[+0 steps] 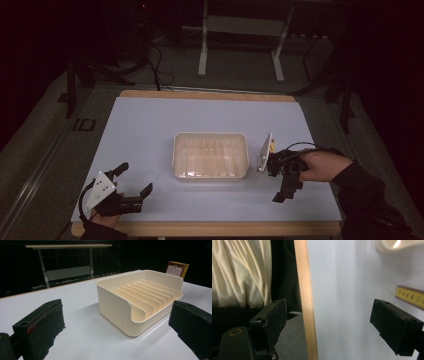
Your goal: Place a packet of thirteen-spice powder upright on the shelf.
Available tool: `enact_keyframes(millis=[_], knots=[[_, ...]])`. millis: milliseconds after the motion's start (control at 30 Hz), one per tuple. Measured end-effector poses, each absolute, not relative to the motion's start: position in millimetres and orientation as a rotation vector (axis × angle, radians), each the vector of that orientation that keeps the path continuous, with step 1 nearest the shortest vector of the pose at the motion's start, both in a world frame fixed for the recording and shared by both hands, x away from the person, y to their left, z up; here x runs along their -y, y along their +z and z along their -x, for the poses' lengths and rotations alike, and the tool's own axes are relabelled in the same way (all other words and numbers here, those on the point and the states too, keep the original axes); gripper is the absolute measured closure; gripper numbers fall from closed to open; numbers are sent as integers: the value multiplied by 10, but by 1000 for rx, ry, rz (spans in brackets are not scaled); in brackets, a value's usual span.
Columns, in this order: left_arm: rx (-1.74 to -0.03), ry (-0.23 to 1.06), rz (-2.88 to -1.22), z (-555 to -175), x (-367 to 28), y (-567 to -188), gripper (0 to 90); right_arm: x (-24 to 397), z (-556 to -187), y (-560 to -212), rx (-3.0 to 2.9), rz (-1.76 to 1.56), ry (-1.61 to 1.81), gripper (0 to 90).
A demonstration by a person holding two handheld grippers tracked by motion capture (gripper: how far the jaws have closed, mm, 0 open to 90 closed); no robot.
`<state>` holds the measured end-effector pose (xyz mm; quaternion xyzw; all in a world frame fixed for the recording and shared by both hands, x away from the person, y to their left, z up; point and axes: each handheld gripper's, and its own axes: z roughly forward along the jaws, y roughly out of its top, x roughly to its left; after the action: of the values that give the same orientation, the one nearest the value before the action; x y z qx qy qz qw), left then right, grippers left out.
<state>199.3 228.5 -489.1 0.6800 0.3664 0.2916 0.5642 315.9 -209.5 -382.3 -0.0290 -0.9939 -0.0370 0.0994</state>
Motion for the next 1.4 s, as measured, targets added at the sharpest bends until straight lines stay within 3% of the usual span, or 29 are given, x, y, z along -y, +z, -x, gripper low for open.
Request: enact_keyframes(millis=[400, 867, 1400], knots=[[-860, 686, -1601, -2010, -2286, -4892, 1, 2023, -3222, -3565, 3004, 27, -168, 135], [-857, 675, -1599, -2016, -2275, -4895, 2, 2094, -3575, -3264, 3130, 106, -243, 131], [-858, 651, -1597, -2026, -2279, -4895, 2, 2161, -3968, -3518, 3169, 209, -178, 174]])
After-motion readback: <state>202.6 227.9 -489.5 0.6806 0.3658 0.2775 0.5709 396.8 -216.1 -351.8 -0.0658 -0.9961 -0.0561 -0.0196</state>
